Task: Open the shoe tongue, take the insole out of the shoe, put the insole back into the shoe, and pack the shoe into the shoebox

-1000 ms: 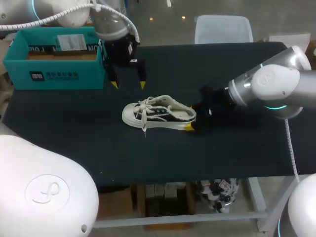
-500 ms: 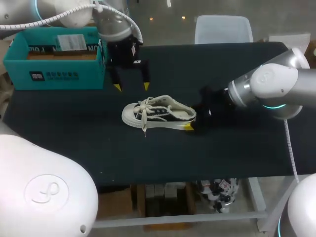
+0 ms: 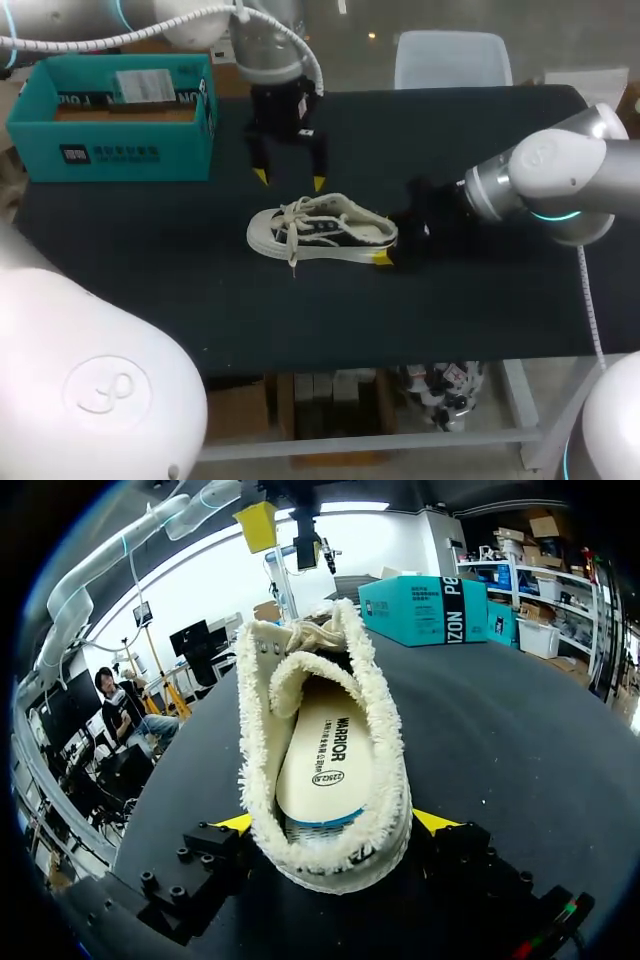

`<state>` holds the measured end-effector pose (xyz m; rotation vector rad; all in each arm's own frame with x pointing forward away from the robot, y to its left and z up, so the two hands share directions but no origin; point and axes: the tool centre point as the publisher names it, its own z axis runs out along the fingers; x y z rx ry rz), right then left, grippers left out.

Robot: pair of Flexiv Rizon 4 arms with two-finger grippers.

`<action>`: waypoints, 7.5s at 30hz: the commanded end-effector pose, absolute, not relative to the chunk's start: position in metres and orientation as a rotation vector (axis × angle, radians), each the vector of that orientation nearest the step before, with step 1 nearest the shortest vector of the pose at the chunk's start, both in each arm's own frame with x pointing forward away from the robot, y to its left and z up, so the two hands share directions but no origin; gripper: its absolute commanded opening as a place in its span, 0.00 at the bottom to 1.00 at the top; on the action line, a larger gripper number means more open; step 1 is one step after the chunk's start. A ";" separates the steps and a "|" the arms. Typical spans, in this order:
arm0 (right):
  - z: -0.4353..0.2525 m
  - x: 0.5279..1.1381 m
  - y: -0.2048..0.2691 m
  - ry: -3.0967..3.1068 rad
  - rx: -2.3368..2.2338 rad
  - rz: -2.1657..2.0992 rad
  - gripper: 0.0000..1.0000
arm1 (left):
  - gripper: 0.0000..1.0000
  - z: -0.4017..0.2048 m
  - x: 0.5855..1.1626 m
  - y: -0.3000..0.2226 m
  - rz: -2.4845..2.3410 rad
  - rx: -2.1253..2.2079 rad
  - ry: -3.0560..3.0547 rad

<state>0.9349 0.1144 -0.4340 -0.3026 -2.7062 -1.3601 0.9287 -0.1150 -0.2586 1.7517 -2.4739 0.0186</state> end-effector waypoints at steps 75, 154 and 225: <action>-0.449 0.933 0.114 -2.701 -0.300 -1.361 0.00 | 0.00 -0.298 0.917 -0.111 0.290 1.879 -2.343; -0.449 0.933 0.114 -2.701 -0.300 -1.361 0.00 | 0.00 -0.296 0.950 -0.143 -0.015 -0.058 -2.984; -0.449 0.933 0.114 -2.701 -0.300 -1.361 0.00 | 0.00 -0.388 0.911 -0.163 -0.048 -0.359 -2.956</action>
